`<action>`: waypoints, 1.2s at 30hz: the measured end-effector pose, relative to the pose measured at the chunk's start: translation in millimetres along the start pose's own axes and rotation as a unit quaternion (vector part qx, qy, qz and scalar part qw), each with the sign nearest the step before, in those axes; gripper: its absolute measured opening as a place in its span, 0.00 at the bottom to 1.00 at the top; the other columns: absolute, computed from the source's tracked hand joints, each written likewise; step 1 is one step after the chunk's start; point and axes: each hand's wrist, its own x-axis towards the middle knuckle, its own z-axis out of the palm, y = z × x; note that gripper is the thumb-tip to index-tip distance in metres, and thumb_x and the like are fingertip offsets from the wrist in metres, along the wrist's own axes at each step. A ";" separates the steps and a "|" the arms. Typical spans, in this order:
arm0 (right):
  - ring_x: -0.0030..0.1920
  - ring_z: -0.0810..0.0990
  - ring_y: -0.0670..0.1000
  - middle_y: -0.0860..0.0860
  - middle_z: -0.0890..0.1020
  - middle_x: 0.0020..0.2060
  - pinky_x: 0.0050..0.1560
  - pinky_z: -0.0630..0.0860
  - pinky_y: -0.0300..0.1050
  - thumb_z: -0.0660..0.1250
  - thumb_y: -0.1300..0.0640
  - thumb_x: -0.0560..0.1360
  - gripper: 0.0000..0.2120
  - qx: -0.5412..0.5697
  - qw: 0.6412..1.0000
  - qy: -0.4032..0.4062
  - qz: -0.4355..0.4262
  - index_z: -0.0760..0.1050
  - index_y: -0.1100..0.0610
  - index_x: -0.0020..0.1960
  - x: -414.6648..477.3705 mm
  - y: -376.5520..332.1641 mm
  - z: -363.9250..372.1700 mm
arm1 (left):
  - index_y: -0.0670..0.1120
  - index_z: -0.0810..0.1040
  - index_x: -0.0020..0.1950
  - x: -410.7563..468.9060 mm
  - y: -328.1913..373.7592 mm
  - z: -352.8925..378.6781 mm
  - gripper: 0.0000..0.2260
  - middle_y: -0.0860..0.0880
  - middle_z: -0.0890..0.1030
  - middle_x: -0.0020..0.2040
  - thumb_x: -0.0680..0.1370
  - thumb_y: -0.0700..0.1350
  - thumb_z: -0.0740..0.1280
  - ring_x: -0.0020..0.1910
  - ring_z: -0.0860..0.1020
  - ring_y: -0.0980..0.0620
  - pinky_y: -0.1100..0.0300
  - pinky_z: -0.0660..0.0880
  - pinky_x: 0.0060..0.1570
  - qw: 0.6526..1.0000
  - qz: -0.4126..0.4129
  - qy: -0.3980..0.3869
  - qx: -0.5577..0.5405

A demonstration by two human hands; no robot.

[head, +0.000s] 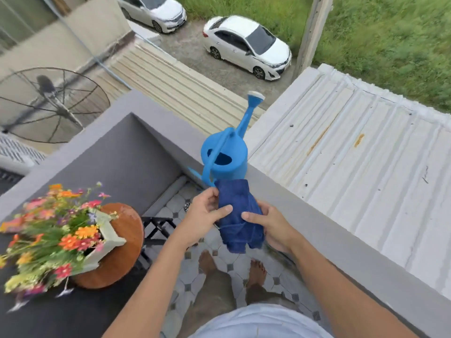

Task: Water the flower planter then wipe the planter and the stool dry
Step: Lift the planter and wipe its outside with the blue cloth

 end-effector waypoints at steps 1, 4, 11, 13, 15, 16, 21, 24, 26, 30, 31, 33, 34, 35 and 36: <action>0.59 0.82 0.65 0.63 0.82 0.60 0.55 0.81 0.57 0.76 0.60 0.73 0.20 -0.020 1.000 -0.002 0.002 0.78 0.59 0.64 10.7 2.9 15.0 | 0.42 0.77 0.56 -10.6 -4.1 -15.9 0.13 0.42 0.83 0.55 0.74 0.44 0.73 0.55 0.81 0.44 0.51 0.78 0.55 0.999 -0.004 0.039 0.021; 0.55 0.84 0.62 0.58 0.85 0.56 0.51 0.83 0.57 0.78 0.60 0.71 0.19 -0.111 0.994 -0.006 -0.001 0.79 0.54 0.60 41.1 13.9 64.4 | 0.45 0.79 0.50 -47.0 -22.0 -61.7 0.10 0.45 0.84 0.49 0.72 0.47 0.74 0.51 0.81 0.45 0.52 0.78 0.53 0.981 -0.036 0.180 0.065; 0.40 0.87 0.49 0.48 0.87 0.42 0.34 0.79 0.38 0.77 0.61 0.70 0.15 -0.257 0.966 0.005 0.006 0.79 0.50 0.53 93.5 42.0 162.7 | 0.47 0.80 0.49 -110.1 -69.7 -141.3 0.06 0.49 0.83 0.42 0.78 0.46 0.64 0.30 0.77 0.57 0.62 0.70 0.30 0.877 -0.230 0.419 -0.049; 0.38 0.87 0.51 0.51 0.87 0.42 0.31 0.79 0.38 0.77 0.62 0.69 0.15 -0.259 0.965 0.017 0.036 0.79 0.52 0.53 106.7 53.2 186.2 | 0.47 0.78 0.46 -120.2 -84.2 -161.1 0.06 0.48 0.81 0.37 0.78 0.44 0.63 0.28 0.72 0.53 0.62 0.64 0.27 0.841 -0.262 0.452 -0.138; 0.40 0.87 0.56 0.57 0.86 0.44 0.35 0.80 0.46 0.76 0.63 0.68 0.15 -0.255 0.963 0.039 0.074 0.79 0.56 0.53 119.3 64.6 204.4 | 0.49 0.76 0.44 -124.8 -98.2 -178.7 0.06 0.48 0.80 0.35 0.78 0.43 0.61 0.27 0.68 0.52 0.62 0.61 0.26 0.801 -0.290 0.480 -0.208; 0.42 0.86 0.59 0.59 0.86 0.45 0.37 0.81 0.49 0.76 0.64 0.68 0.15 -0.249 0.963 0.050 0.091 0.79 0.59 0.53 124.4 69.2 210.2 | 0.50 0.76 0.46 -124.8 -103.8 -185.5 0.06 0.48 0.79 0.35 0.79 0.44 0.60 0.26 0.67 0.53 0.63 0.60 0.25 0.788 -0.292 0.490 -0.232; 0.47 0.85 0.65 0.64 0.85 0.48 0.43 0.82 0.57 0.76 0.66 0.68 0.17 -0.201 0.966 0.091 0.136 0.78 0.61 0.55 145.8 97.3 238.1 | 0.47 0.80 0.49 -123.9 -134.1 -224.4 0.10 0.47 0.77 0.34 0.79 0.49 0.61 0.23 0.64 0.54 0.65 0.57 0.20 0.744 -0.278 0.525 -0.304; 0.47 0.85 0.64 0.62 0.85 0.50 0.44 0.83 0.59 0.75 0.65 0.70 0.18 -0.181 0.970 0.101 0.127 0.76 0.58 0.57 153.0 108.8 247.9 | 0.45 0.78 0.54 -119.0 -147.9 -239.2 0.13 0.48 0.80 0.37 0.82 0.49 0.57 0.23 0.62 0.55 0.63 0.57 0.21 0.756 -0.275 0.507 -0.308; 0.47 0.85 0.64 0.61 0.85 0.51 0.46 0.84 0.63 0.75 0.65 0.71 0.18 -0.169 0.973 0.107 0.119 0.76 0.56 0.59 158.2 114.1 254.6 | 0.51 0.72 0.56 -115.9 -155.1 -247.2 0.09 0.48 0.76 0.37 0.83 0.45 0.53 0.27 0.62 0.56 0.63 0.58 0.25 0.756 -0.278 0.495 -0.325; 0.48 0.86 0.63 0.60 0.85 0.52 0.49 0.83 0.65 0.74 0.63 0.72 0.18 -0.149 0.976 0.120 0.100 0.75 0.55 0.60 167.7 120.7 265.4 | 0.50 0.75 0.53 -109.6 -161.6 -253.6 0.13 0.45 0.80 0.50 0.84 0.52 0.52 0.39 0.73 0.49 0.53 0.72 0.48 0.756 -0.306 0.474 -0.332; 0.49 0.86 0.62 0.60 0.85 0.53 0.50 0.83 0.65 0.73 0.63 0.73 0.17 -0.146 0.977 0.120 0.095 0.75 0.55 0.60 170.0 121.5 267.8 | 0.49 0.74 0.61 -107.5 -163.1 -254.7 0.15 0.43 0.80 0.57 0.84 0.53 0.52 0.47 0.77 0.45 0.52 0.70 0.55 0.752 -0.314 0.475 -0.333; 0.50 0.85 0.62 0.59 0.84 0.54 0.52 0.82 0.66 0.73 0.63 0.74 0.17 -0.153 0.978 0.118 0.080 0.75 0.55 0.61 173.6 122.3 273.2 | 0.48 0.59 0.77 -103.1 -167.4 -255.9 0.22 0.37 0.74 0.69 0.84 0.52 0.53 0.63 0.76 0.40 0.50 0.66 0.63 0.731 -0.316 0.492 -0.352; 0.50 0.85 0.62 0.59 0.84 0.54 0.52 0.82 0.65 0.72 0.63 0.75 0.16 -0.164 0.978 0.113 0.069 0.75 0.54 0.61 174.5 122.4 275.6 | 0.48 0.52 0.79 -102.1 -167.9 -256.5 0.24 0.36 0.71 0.71 0.84 0.49 0.53 0.65 0.75 0.40 0.49 0.65 0.65 0.726 -0.307 0.499 -0.359; 0.50 0.85 0.60 0.58 0.84 0.54 0.51 0.83 0.63 0.72 0.62 0.75 0.15 -0.176 0.976 0.110 0.058 0.75 0.54 0.60 174.8 122.3 277.6 | 0.49 0.50 0.80 -103.8 -164.8 -257.3 0.24 0.38 0.71 0.71 0.84 0.46 0.53 0.64 0.76 0.41 0.48 0.65 0.66 0.724 -0.299 0.505 -0.363; 0.48 0.86 0.58 0.56 0.84 0.53 0.47 0.84 0.58 0.71 0.62 0.76 0.14 -0.188 0.975 0.107 0.047 0.75 0.52 0.60 175.2 121.4 279.1 | 0.50 0.56 0.78 -105.3 -162.3 -259.6 0.22 0.41 0.73 0.67 0.84 0.44 0.54 0.61 0.77 0.43 0.48 0.68 0.64 0.722 -0.290 0.517 -0.358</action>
